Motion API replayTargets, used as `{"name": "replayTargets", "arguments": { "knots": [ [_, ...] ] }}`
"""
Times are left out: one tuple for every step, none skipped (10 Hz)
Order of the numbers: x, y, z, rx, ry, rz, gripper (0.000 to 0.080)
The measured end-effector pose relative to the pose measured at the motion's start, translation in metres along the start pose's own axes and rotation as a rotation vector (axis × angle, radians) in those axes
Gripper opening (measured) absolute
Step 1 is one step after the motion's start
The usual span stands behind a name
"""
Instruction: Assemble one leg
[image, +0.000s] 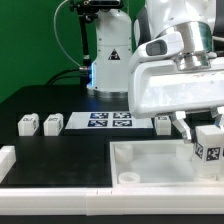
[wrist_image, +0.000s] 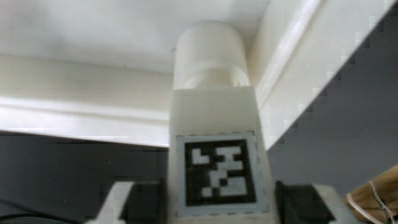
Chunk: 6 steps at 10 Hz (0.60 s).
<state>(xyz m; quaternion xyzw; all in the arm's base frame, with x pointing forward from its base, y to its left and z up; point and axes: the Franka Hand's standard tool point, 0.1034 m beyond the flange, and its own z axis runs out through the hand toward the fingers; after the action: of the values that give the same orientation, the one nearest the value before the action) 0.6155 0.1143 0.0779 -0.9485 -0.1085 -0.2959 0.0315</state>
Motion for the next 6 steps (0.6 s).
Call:
{"name": "replayTargets", "arguments": {
  "knots": [
    [0.0001, 0.0000, 0.0000, 0.000, 0.001, -0.001, 0.0294],
    [0.0003, 0.0000, 0.0001, 0.000, 0.000, -0.001, 0.0294],
    [-0.0003, 0.0000, 0.0003, 0.000, -0.002, -0.001, 0.0294],
    [-0.0003, 0.0000, 0.0003, 0.000, -0.002, -0.002, 0.0495],
    [-0.0003, 0.0000, 0.0003, 0.000, -0.002, -0.002, 0.0495],
    [-0.0004, 0.0000, 0.0003, 0.000, -0.002, -0.002, 0.0614]
  ]
}}
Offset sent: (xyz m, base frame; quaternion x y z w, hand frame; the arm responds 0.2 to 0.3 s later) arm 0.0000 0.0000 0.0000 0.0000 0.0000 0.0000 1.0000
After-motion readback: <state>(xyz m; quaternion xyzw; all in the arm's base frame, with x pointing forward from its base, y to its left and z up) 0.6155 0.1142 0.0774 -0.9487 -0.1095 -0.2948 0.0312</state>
